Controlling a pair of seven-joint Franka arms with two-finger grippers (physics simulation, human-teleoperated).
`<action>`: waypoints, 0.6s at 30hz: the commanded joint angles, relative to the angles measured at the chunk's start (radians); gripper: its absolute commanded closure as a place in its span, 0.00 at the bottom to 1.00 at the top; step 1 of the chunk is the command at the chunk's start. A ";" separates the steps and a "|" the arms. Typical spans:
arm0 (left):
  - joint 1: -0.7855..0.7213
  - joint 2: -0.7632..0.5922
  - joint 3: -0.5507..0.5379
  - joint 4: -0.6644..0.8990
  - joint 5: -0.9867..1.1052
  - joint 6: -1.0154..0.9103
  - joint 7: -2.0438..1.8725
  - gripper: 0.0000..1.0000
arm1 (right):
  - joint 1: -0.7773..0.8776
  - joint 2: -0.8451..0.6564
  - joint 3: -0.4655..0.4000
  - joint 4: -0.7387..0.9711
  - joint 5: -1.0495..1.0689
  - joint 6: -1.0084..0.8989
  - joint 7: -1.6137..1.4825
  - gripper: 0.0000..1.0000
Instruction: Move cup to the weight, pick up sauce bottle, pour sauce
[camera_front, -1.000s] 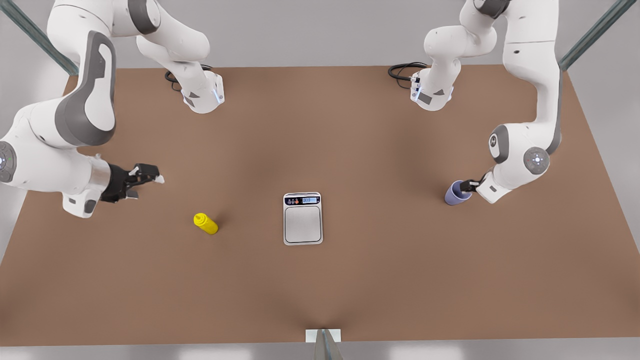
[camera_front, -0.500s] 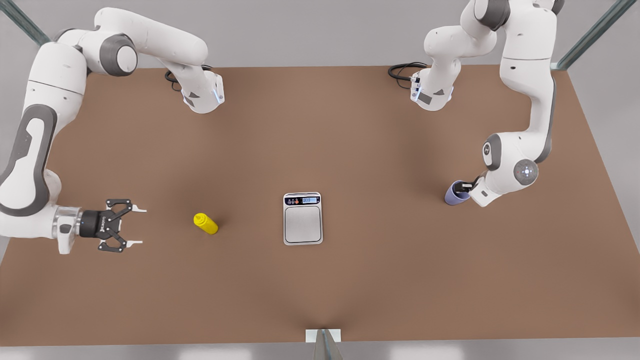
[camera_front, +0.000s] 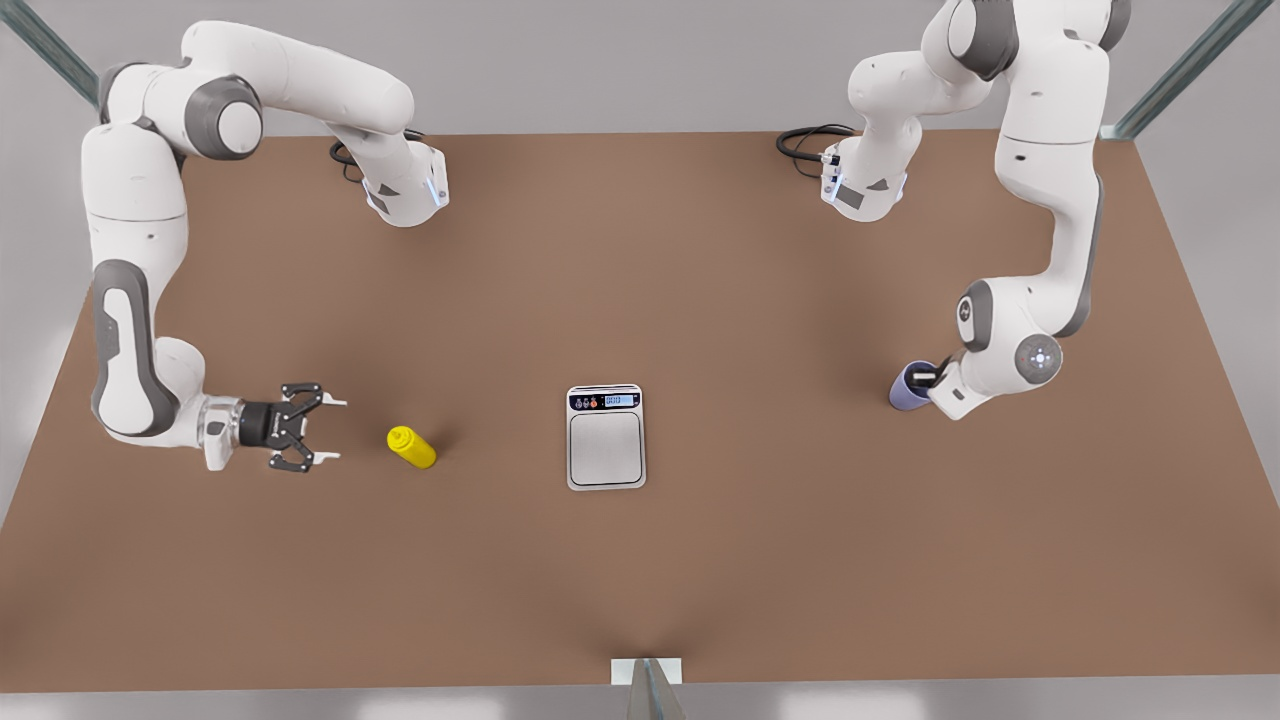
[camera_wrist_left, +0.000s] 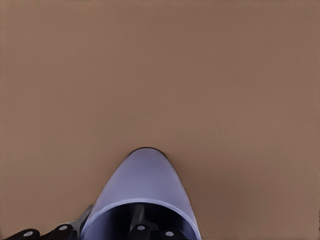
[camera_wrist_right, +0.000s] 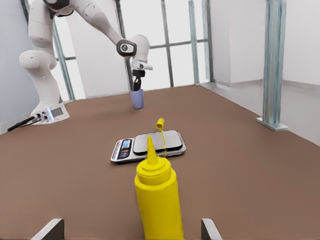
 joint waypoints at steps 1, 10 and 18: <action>0.000 0.001 -0.001 0.002 0.001 -0.002 0.000 0.76 | -0.001 0.014 0.000 0.000 0.004 0.000 -0.022 0.00; -0.002 0.009 -0.001 0.030 0.001 -0.005 -0.016 0.79 | 0.002 0.076 0.000 -0.003 0.070 0.009 -0.160 0.00; -0.038 -0.059 -0.006 0.108 -0.002 -0.057 -0.078 0.79 | 0.023 0.154 0.000 0.005 0.153 0.011 -0.297 0.00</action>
